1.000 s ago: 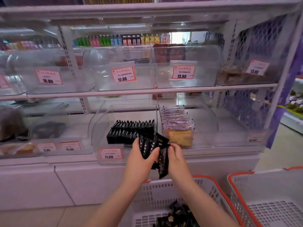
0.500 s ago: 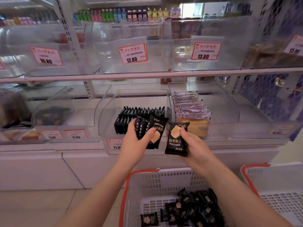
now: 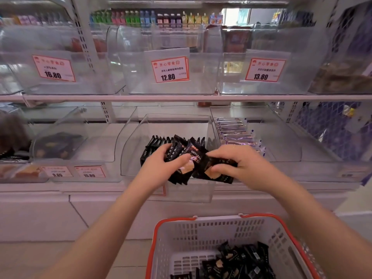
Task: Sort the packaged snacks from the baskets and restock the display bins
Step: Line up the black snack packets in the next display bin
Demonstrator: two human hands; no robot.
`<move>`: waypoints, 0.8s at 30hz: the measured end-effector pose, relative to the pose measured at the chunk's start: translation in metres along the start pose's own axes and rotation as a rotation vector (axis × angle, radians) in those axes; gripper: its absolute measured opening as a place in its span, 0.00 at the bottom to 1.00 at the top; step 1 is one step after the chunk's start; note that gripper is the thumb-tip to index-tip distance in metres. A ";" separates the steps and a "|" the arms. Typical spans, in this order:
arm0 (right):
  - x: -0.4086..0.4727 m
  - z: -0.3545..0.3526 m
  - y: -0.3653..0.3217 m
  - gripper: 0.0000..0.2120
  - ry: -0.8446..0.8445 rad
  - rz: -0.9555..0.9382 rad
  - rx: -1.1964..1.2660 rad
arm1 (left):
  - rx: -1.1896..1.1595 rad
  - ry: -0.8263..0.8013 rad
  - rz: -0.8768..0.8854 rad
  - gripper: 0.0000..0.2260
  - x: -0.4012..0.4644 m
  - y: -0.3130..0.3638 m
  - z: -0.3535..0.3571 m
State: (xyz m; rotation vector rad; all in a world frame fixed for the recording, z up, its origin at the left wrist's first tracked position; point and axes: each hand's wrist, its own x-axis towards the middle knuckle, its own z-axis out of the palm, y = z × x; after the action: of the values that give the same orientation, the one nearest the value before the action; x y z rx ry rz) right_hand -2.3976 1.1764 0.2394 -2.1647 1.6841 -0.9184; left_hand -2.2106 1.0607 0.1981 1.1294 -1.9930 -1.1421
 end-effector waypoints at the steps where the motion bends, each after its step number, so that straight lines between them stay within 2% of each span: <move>1: 0.004 -0.002 -0.001 0.13 -0.051 -0.010 -0.106 | 0.025 -0.037 0.007 0.31 0.002 0.001 -0.006; 3: 0.013 0.000 -0.004 0.15 -0.099 -0.009 -0.199 | 0.083 -0.093 0.029 0.30 0.007 0.003 -0.011; 7: 0.023 0.008 -0.006 0.12 -0.066 0.051 -0.124 | 0.131 -0.200 0.053 0.21 0.008 0.010 -0.008; 11: 0.026 0.013 0.000 0.12 -0.007 0.062 -0.101 | 0.030 -0.222 0.027 0.26 0.001 0.012 -0.005; 17: 0.030 0.012 0.002 0.20 -0.014 0.066 -0.091 | 0.019 -0.292 0.037 0.23 -0.002 0.013 -0.002; 19: 0.030 0.015 0.002 0.29 0.114 0.116 -0.110 | -0.012 -0.218 0.039 0.22 0.001 0.010 0.000; 21: 0.028 0.025 0.000 0.35 0.368 0.229 -0.016 | -0.065 -0.099 0.034 0.19 0.003 0.010 0.004; 22: 0.027 0.033 -0.002 0.37 0.482 0.318 0.112 | -0.101 -0.051 0.028 0.18 0.005 0.011 0.008; 24: 0.027 0.050 -0.005 0.33 0.574 0.531 0.537 | -0.171 0.018 0.028 0.19 0.007 0.012 0.015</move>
State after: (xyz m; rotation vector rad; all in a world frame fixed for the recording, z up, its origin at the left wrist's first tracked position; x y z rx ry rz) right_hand -2.3595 1.1438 0.2127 -1.0871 1.8129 -1.6647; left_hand -2.2308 1.0639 0.2021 1.0183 -1.8523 -1.2567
